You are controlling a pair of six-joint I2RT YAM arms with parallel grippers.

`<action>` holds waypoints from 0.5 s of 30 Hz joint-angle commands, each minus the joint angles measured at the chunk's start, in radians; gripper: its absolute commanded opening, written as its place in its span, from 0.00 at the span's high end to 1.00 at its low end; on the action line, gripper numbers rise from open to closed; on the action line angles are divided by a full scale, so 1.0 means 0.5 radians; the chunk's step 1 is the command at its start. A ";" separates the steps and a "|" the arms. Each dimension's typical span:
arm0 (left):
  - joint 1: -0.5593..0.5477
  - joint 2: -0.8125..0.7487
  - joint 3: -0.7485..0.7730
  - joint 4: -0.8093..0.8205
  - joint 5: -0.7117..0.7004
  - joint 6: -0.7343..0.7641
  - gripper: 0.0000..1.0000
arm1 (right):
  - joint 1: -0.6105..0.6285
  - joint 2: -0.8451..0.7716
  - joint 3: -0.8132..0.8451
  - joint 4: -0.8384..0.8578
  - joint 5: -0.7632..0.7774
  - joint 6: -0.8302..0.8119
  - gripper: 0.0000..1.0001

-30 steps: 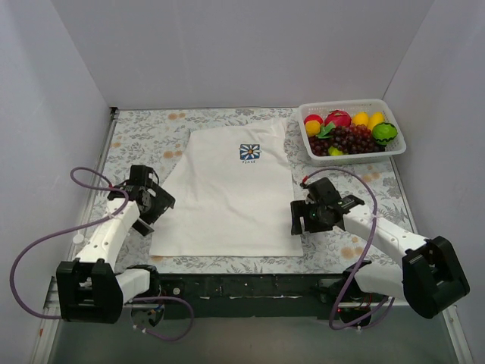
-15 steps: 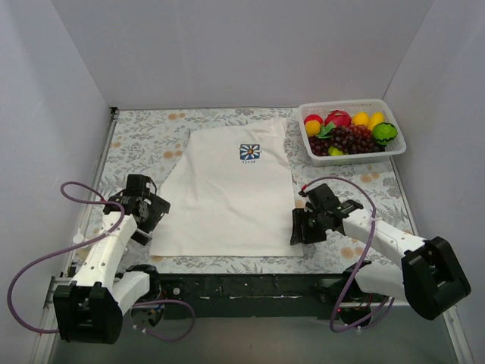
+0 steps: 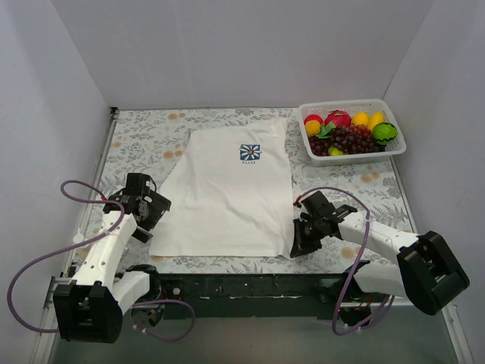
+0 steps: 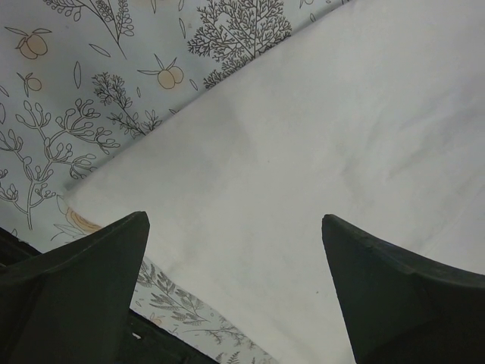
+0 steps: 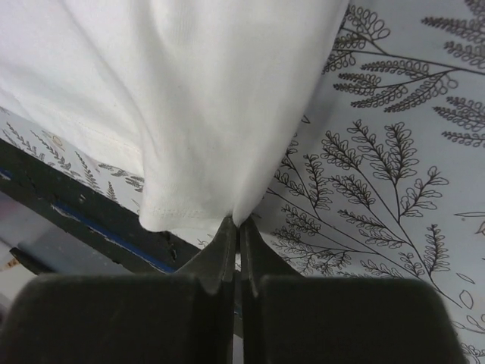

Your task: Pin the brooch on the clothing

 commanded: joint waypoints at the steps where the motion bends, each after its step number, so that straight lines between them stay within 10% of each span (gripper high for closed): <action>1: 0.007 -0.017 0.040 0.002 0.023 0.054 0.02 | 0.017 0.058 0.079 -0.071 0.306 -0.006 0.99; 15: 0.004 0.105 -0.058 0.094 0.241 0.266 0.02 | -0.639 -0.074 0.469 -0.010 0.533 -0.205 0.99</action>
